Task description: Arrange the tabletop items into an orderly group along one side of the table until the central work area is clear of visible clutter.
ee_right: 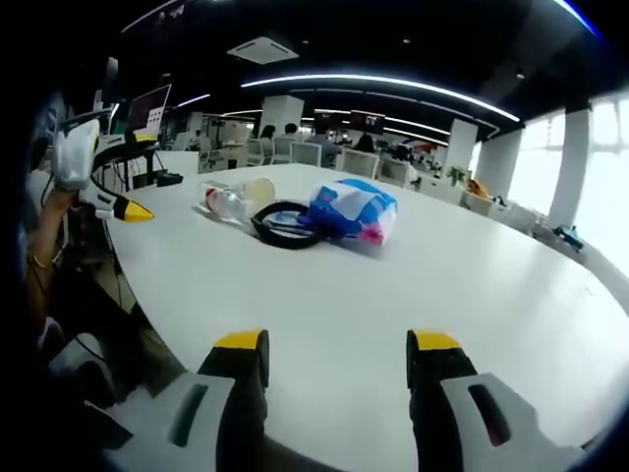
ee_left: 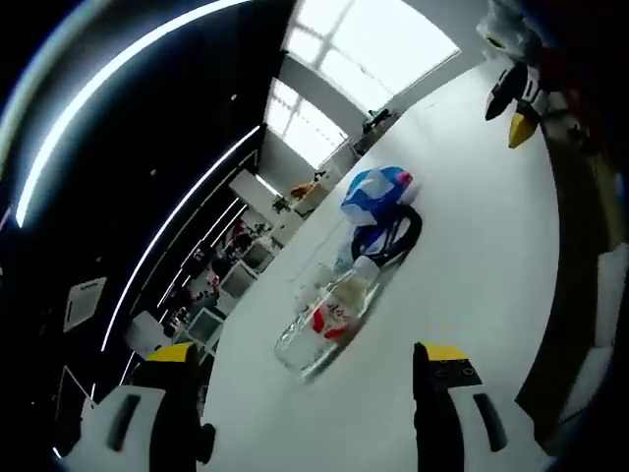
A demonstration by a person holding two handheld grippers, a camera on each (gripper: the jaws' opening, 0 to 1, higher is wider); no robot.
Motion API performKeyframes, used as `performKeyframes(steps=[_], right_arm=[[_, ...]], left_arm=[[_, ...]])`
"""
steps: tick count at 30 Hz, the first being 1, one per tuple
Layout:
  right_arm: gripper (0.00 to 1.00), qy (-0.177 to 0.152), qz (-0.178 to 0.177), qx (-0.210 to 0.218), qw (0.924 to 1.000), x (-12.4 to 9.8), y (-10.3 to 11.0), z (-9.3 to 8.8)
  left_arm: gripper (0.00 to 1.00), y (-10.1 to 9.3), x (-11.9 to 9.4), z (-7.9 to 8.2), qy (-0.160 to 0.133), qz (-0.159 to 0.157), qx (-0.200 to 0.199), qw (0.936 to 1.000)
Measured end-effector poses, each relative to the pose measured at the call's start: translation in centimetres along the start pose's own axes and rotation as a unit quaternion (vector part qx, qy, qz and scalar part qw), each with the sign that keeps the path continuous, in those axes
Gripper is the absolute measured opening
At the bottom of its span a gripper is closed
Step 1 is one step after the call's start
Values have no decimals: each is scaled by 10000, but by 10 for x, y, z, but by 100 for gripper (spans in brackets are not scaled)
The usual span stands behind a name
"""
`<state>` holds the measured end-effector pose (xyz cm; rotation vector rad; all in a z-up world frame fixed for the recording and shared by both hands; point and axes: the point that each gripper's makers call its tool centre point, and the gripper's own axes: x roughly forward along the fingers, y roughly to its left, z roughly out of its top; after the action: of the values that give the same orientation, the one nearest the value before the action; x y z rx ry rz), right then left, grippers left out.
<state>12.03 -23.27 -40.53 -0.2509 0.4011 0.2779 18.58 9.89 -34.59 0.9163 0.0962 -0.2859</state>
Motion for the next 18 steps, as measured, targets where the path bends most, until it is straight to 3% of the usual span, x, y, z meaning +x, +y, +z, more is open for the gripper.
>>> performKeyframes(steps=[8, 13, 18], right_arm=[[54, 30, -3, 40, 10000, 1, 1, -3], [54, 34, 51, 56, 10000, 3, 5, -3], [54, 47, 100, -9, 9999, 3, 10, -3]], left_arm=[[89, -3, 10, 6, -92, -74, 20, 9999], [89, -9, 23, 18, -432, -215, -161, 9987], [89, -14, 31, 18, -363, -241, -72, 9990]])
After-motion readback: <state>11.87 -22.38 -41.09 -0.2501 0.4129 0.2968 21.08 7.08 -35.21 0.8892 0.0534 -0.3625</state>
